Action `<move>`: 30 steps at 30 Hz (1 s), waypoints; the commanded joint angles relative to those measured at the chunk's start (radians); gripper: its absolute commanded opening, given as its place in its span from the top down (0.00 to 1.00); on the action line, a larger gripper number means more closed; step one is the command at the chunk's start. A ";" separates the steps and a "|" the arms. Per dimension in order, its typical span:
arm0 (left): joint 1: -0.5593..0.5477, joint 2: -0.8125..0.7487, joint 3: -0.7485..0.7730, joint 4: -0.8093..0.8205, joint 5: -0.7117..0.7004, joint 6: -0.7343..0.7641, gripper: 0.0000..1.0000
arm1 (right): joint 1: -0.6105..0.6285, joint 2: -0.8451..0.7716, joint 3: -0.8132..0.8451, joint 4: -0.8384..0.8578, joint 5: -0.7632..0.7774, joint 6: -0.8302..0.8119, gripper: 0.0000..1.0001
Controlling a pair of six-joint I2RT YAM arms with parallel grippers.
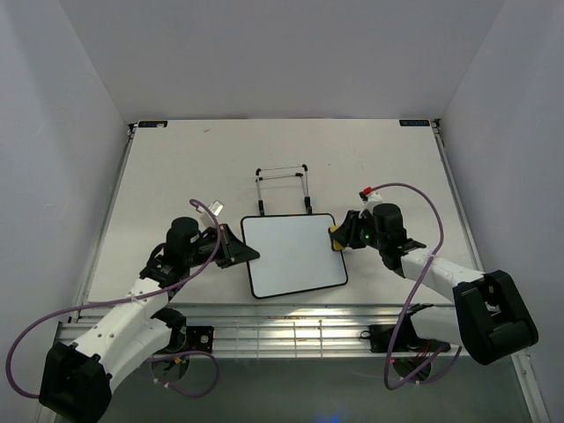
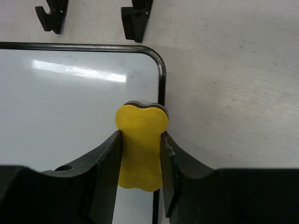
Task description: Erase the whiteboard
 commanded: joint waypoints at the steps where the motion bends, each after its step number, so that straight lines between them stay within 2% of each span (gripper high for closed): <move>1: -0.020 -0.041 0.045 0.021 0.088 0.099 1.00 | -0.055 0.008 -0.039 -0.057 -0.033 -0.051 0.60; 3: -0.021 -0.044 0.034 0.023 0.078 0.096 1.00 | -0.055 0.001 -0.031 -0.039 -0.105 -0.060 0.61; 6: -0.021 -0.041 0.023 0.027 0.074 0.099 1.00 | -0.051 -0.029 -0.052 0.096 -0.278 -0.007 0.63; 7: -0.021 -0.038 0.023 0.026 0.076 0.102 1.00 | -0.036 -0.039 -0.024 0.110 -0.286 -0.002 0.63; 12: -0.021 -0.030 0.023 0.021 0.081 0.108 1.00 | 0.098 -0.064 0.108 0.049 -0.213 -0.026 0.64; 16: -0.021 -0.022 0.031 0.023 0.076 0.105 1.00 | 0.236 -0.009 0.208 0.032 -0.145 -0.038 0.64; 18: -0.021 -0.027 0.037 0.021 0.077 0.105 1.00 | 0.247 0.017 0.233 0.026 -0.121 -0.052 0.63; 21: -0.021 -0.036 0.048 0.006 0.070 0.108 1.00 | 0.219 0.046 0.212 0.000 -0.040 -0.048 0.64; 29: -0.021 -0.053 0.057 0.003 0.057 0.108 1.00 | 0.031 -0.073 -0.002 0.004 -0.062 0.009 0.64; 30: -0.021 -0.056 0.057 0.001 0.061 0.106 1.00 | -0.021 -0.078 -0.012 -0.002 -0.073 0.012 0.64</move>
